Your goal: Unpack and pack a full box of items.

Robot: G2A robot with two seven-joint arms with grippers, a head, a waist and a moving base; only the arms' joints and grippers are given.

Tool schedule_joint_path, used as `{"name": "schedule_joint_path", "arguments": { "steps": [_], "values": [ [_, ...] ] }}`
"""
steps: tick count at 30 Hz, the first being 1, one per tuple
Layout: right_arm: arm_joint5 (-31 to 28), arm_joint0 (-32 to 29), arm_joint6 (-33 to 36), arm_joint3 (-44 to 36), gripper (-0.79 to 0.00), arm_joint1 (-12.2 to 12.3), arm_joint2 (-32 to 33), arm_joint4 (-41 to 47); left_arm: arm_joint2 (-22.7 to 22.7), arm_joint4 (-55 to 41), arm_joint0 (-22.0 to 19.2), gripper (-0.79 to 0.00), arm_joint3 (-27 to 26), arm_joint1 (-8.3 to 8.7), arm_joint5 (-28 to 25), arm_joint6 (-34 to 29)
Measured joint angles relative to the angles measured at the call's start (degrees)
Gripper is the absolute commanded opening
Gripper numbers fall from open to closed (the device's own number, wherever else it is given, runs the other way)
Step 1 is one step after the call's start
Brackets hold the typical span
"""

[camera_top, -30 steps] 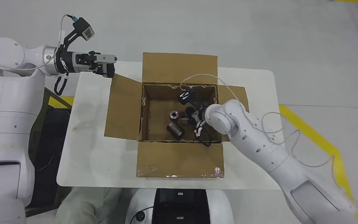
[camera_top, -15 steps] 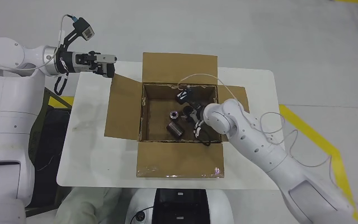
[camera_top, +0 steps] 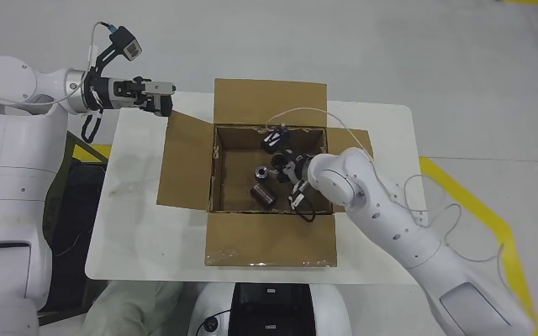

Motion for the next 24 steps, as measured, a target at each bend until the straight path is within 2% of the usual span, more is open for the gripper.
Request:
{"name": "schedule_joint_path", "arguments": {
  "steps": [11, 24],
  "values": [
    [2.57, -5.17, 2.82, -15.3, -0.785, 1.66, 5.7, -4.69, 0.0, 0.0, 0.0, 0.0, 0.0, 0.0, 0.0, 0.0],
    [4.38, -11.68, 3.17, -26.26, -0.785, 3.28, 14.28, -7.38, 0.0, 0.0, 0.0, 0.0, 0.0, 0.0, 0.0, 0.0]
  ]
}}
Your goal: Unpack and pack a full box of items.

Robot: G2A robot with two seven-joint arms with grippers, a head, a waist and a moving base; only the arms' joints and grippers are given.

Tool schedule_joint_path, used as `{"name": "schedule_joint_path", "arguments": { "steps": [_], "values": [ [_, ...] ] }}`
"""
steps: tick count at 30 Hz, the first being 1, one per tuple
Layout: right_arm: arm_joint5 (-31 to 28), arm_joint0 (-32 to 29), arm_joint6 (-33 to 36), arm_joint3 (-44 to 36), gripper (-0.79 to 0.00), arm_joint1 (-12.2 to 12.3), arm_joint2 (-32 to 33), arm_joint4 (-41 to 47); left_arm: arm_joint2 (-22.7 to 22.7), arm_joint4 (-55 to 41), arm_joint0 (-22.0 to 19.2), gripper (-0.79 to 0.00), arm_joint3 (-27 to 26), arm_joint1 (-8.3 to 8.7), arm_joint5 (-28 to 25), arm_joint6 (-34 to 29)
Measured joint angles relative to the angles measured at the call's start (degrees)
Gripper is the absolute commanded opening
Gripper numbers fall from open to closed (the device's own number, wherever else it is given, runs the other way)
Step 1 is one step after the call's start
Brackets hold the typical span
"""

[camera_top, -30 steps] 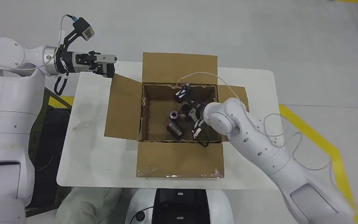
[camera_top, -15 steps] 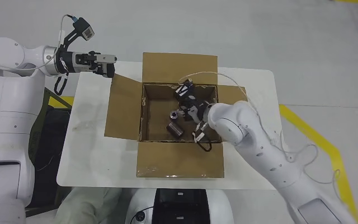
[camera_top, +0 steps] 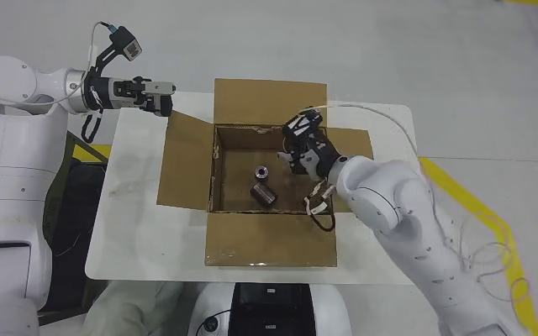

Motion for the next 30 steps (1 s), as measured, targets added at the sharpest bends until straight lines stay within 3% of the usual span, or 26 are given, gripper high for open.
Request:
{"name": "schedule_joint_path", "arguments": {
  "steps": [17, 30],
  "values": [
    [3.4, -13.02, 0.0, -9.31, -0.785, 2.1, 13.11, -3.95, 0.0, 0.0, 0.0, 0.0, 0.0, 0.0, 0.0, 0.0],
    [1.76, -21.09, -1.47, -11.63, -0.785, 3.36, 25.92, -2.49, 0.0, 0.0, 0.0, 0.0, 0.0, 0.0, 0.0, 0.0]
  ]
}}
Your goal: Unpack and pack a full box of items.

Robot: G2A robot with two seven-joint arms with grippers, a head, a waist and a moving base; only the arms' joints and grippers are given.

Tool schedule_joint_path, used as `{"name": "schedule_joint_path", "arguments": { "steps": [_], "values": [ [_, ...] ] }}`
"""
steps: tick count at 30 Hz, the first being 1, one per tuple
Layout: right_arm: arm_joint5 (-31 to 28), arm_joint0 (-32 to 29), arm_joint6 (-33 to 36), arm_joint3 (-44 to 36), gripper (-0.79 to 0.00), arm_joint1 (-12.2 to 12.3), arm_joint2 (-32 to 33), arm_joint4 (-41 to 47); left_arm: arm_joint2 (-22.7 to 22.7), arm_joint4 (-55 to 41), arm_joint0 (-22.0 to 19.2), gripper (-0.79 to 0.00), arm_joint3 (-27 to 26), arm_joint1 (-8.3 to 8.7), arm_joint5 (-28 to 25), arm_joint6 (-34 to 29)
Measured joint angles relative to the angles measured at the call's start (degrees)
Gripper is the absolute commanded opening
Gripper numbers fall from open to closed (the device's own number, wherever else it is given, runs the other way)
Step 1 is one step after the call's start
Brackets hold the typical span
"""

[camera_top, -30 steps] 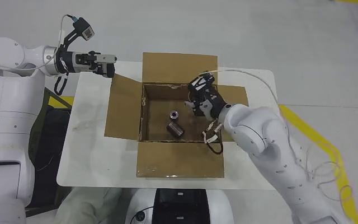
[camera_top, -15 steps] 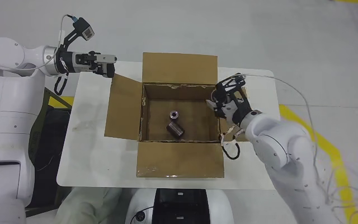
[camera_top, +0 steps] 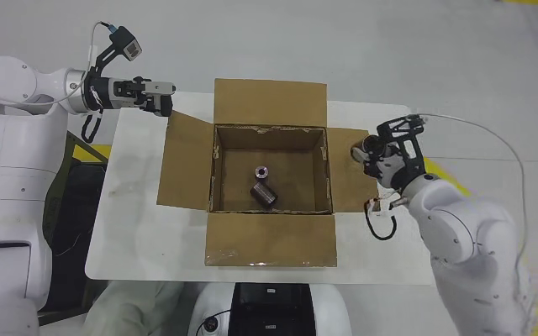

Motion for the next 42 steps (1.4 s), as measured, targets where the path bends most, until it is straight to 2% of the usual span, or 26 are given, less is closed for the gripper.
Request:
{"name": "schedule_joint_path", "arguments": {
  "steps": [11, 22, 34, 42],
  "values": [
    [-0.9, -4.26, -2.6, 3.33, -0.785, 0.56, 7.13, 1.53, 0.0, 0.0, 0.0, 0.0, 0.0, 0.0, 0.0, 0.0],
    [1.57, -6.64, -5.78, 7.76, -0.785, 0.7, 9.21, -0.96, 0.0, 0.0, 0.0, 0.0, 0.0, 0.0, 0.0, 0.0],
    [5.77, -9.14, -10.77, 11.11, -0.785, 0.29, 7.43, -2.94, 0.0, 0.0, 0.0, 0.0, 0.0, 0.0, 0.0, 0.0],
    [8.85, -9.19, -13.21, 14.37, -0.785, -0.25, 3.74, -4.56, 0.0, 0.0, 0.0, 0.0, 0.0, 0.0, 0.0, 0.0]
  ]
}}
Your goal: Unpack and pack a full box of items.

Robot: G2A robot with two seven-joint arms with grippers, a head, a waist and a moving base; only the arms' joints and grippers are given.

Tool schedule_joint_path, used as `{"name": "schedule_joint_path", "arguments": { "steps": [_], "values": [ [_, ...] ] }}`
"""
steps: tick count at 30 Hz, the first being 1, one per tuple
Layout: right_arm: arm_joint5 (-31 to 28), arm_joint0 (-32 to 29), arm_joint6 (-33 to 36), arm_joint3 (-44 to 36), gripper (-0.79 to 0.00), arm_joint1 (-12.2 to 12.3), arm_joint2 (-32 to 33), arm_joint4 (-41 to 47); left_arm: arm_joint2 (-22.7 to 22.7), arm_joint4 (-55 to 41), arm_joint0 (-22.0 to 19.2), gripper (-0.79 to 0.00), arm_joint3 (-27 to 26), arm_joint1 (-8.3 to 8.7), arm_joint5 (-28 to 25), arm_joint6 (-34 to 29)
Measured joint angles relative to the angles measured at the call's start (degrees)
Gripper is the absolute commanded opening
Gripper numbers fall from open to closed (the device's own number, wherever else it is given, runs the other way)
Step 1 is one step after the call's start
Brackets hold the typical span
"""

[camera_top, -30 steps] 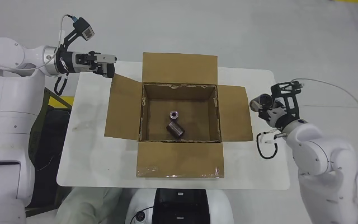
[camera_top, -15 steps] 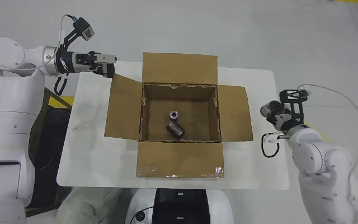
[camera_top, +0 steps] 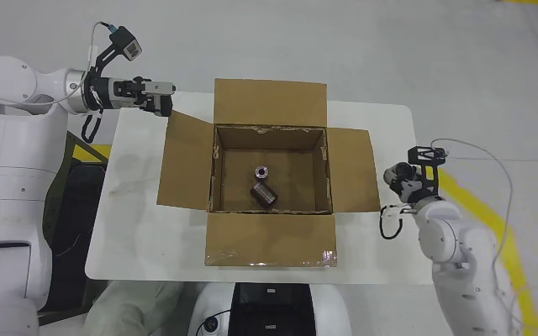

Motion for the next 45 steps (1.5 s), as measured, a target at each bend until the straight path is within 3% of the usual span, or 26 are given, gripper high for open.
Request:
{"name": "schedule_joint_path", "arguments": {
  "steps": [28, 30, 36, 40, 42, 45],
  "values": [
    [8.77, 0.05, -8.8, 10.3, -0.785, -1.93, -5.35, 2.56, 0.0, 0.0, 0.0, 0.0, 0.0, 0.0, 0.0, 0.0],
    [9.31, 0.02, -9.11, 10.59, -0.696, -2.04, -5.57, 2.53, 0.0, 0.0, 0.0, 0.0, 0.0, 0.0, 0.0, 0.0],
    [10.72, -0.08, -10.21, 11.47, -0.557, -2.43, -6.3, 3.23, 0.0, 0.0, 0.0, 0.0, 0.0, 0.0, 0.0, 0.0],
    [11.2, -0.09, -10.72, 11.79, -0.406, -2.64, -6.69, 3.36, 0.0, 0.0, 0.0, 0.0, 0.0, 0.0, 0.0, 0.0],
    [11.42, -0.13, -10.83, 11.83, -0.252, -2.73, -6.84, 3.38, 0.0, 0.0, 0.0, 0.0, 0.0, 0.0, 0.0, 0.0],
    [11.7, -0.18, -10.93, 11.86, -0.172, -2.84, -7.06, 3.19, 0.0, 0.0, 0.0, 0.0, 0.0, 0.0, 0.0, 0.0]
  ]
}}
